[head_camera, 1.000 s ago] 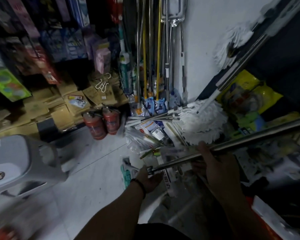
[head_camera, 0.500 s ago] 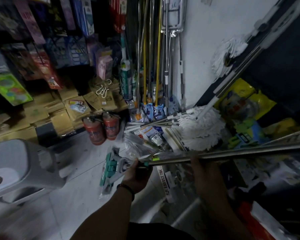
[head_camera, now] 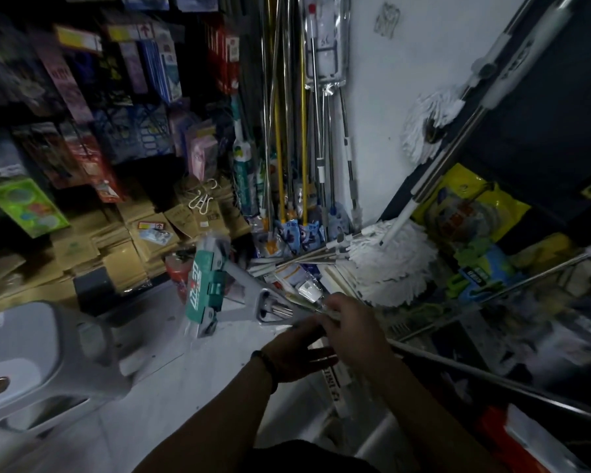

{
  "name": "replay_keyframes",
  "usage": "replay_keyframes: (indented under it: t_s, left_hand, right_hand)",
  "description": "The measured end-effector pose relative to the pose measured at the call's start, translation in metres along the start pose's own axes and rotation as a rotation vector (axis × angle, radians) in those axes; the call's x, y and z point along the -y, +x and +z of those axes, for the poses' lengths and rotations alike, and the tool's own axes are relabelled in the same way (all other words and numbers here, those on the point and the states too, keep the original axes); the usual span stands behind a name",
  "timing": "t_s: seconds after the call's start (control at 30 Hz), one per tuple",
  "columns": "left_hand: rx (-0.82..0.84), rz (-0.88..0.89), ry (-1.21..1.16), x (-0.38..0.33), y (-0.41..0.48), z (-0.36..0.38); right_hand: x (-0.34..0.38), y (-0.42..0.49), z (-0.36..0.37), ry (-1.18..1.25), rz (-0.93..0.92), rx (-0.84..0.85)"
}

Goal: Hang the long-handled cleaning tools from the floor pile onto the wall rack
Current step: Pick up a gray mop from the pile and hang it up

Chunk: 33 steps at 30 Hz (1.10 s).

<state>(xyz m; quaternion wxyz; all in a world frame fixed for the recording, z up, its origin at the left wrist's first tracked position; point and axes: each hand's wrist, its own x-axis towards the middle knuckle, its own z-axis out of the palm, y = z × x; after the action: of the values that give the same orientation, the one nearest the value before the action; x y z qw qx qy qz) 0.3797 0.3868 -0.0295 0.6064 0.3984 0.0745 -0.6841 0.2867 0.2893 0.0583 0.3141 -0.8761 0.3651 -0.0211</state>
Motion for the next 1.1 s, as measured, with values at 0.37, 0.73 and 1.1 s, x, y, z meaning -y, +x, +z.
replay_keyframes:
  t_s: [0.37,0.73,1.1]
  left_hand:
    - [0.024,0.212,0.517,-0.024,-0.011,0.046]
    - [-0.055,0.703,0.721,-0.094,-0.043,0.092]
    - [0.222,0.854,0.733,-0.174,-0.084,0.164]
  right_hand:
    - [0.011,0.043,-0.028,0.061,-0.099,0.041]
    - [0.031,0.057,-0.113,0.396,-0.191,-0.088]
    - [0.04,0.031,-0.188,0.734,-0.17,-0.205]
